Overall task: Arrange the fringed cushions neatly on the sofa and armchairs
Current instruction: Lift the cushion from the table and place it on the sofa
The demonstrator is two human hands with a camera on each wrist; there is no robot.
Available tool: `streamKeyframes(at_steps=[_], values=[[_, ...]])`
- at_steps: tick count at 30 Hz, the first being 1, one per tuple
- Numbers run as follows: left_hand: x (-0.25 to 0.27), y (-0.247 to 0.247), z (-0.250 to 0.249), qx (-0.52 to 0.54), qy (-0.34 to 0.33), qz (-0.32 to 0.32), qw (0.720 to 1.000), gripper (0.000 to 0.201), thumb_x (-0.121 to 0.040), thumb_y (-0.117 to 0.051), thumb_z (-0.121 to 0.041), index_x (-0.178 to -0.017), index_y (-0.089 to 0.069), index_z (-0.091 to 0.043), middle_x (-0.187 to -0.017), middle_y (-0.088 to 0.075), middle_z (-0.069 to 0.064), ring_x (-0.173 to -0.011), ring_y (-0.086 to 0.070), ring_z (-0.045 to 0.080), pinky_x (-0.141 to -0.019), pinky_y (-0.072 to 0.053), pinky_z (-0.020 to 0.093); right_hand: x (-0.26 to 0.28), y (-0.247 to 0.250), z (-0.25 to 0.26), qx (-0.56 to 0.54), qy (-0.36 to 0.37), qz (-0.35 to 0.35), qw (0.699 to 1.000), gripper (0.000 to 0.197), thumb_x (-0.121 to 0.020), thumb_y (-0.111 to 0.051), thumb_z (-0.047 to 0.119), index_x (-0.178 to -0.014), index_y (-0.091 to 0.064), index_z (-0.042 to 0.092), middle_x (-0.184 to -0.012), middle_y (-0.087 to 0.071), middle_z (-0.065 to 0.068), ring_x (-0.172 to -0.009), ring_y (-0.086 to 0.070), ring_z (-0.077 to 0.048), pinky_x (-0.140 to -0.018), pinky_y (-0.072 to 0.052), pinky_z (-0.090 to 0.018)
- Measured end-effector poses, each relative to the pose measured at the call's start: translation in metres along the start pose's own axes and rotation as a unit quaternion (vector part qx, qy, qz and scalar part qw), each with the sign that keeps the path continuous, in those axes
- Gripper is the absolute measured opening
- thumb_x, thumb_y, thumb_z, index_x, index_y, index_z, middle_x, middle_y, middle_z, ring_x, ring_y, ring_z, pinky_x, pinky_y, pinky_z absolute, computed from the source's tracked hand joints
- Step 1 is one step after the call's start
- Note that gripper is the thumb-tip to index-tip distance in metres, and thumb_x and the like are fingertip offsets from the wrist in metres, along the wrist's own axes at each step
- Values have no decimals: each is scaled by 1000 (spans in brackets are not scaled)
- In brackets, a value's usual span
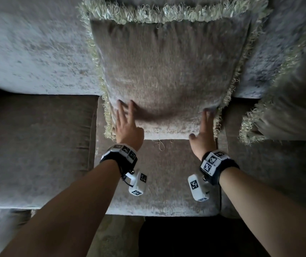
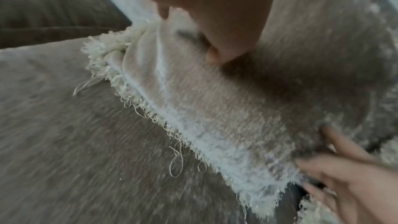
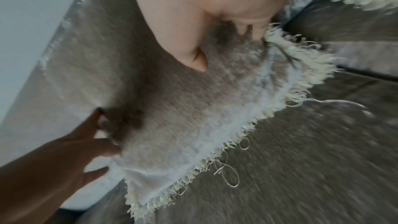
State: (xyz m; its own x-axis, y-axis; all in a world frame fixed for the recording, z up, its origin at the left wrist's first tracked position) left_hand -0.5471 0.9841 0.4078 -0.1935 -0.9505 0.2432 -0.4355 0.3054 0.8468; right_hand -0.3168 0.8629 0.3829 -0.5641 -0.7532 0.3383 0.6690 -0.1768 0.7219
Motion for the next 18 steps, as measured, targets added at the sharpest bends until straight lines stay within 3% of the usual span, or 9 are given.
streamKeyframes(at_steps=[3, 4, 5, 7, 10, 12, 14, 16, 18], values=[[6, -13, 0, -113, -3, 120, 986, 101, -84, -54, -8, -152, 20, -23, -161, 23, 7, -151, 5, 32, -118, 0, 52, -6, -5, 14, 55, -20, 105, 993, 103, -91, -60, 8, -153, 17, 37, -159, 33, 4, -145, -30, -23, -88, -43, -21], [10, -15, 5, -139, 10, 165, 976, 96, -87, -52, -10, -153, 18, -16, -161, 22, 9, -151, 0, 34, -119, 1, 49, -3, -7, 10, 80, -40, 146, 985, 101, -92, -59, 9, -153, 18, 35, -161, 29, 2, -129, -45, -21, -79, -46, -23], [12, -19, 13, -150, 31, 210, 966, 90, -89, -50, -11, -154, 13, -13, -162, 20, 9, -150, -10, 36, -122, -11, 49, 2, -10, 2, 98, -71, 194, 974, 100, -91, -57, 11, -153, 18, 33, -164, 19, -1, -105, -52, -17, -67, -47, -23], [24, -19, 27, -165, 74, 319, 930, 72, -93, -45, -15, -156, -11, -11, -164, 1, 9, -144, -30, 35, -117, -30, 45, 19, -18, -16, 105, -144, 270, 946, 98, -89, -58, 14, -155, 12, 31, -160, -23, -10, -75, -43, -11, -50, -35, -20], [45, -3, 29, -183, 85, 381, 902, 48, -99, -42, -23, -144, -44, -8, -154, -38, 12, -140, -39, 28, -117, -28, 36, 41, -11, -15, 93, -168, 274, 942, 92, -87, -60, 14, -157, -1, 28, -137, -50, -9, -59, -34, -5, -46, -32, -20], [55, 14, 27, -162, 98, 363, 912, 46, -100, -42, -22, -144, -44, -7, -153, -39, 12, -140, -39, 28, -114, -31, 34, 51, 5, 13, 87, -141, 268, 949, 86, -89, -58, 14, -157, -7, 26, -141, -50, -9, -68, -50, -7, -54, -43, -23], [63, 37, 21, -142, 108, 331, 927, 45, -101, -41, -21, -143, -45, -6, -151, -41, 12, -138, -41, 29, -112, -33, 33, 59, 26, 49, 92, -104, 269, 953, 79, -93, -55, 15, -157, -9, 26, -147, -46, -10, -91, -66, -23, -67, -52, -30], [68, 60, 16, -113, 121, 304, 938, 44, -99, -43, -20, -141, -47, -8, -150, -44, 11, -136, -43, 29, -111, -35, 34, 63, 44, 80, 82, -64, 254, 962, 75, -96, -54, 17, -157, -11, 25, -157, -35, -6, -121, -58, -28, -79, -49, -28], [77, 89, 7, -66, 137, 264, 952, 45, -96, -45, -19, -141, -48, -11, -148, -46, 11, -134, -45, 29, -109, -36, 34, 71, 60, 111, 80, -24, 248, 965, 73, -97, -54, 20, -157, -13, 25, -162, -26, -3, -134, -48, -27, -86, -41, -27]])
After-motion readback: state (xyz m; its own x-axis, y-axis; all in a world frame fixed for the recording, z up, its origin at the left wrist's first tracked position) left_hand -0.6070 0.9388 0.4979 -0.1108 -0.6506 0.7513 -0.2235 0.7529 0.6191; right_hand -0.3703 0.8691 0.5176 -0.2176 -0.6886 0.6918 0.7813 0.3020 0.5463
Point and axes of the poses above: each hand's wrist, its own x-axis away from the middle knuckle, its own y-axis out of the back of the hand, z = x × y, the point moved 3 cm from there along -x, towards the middle knuckle
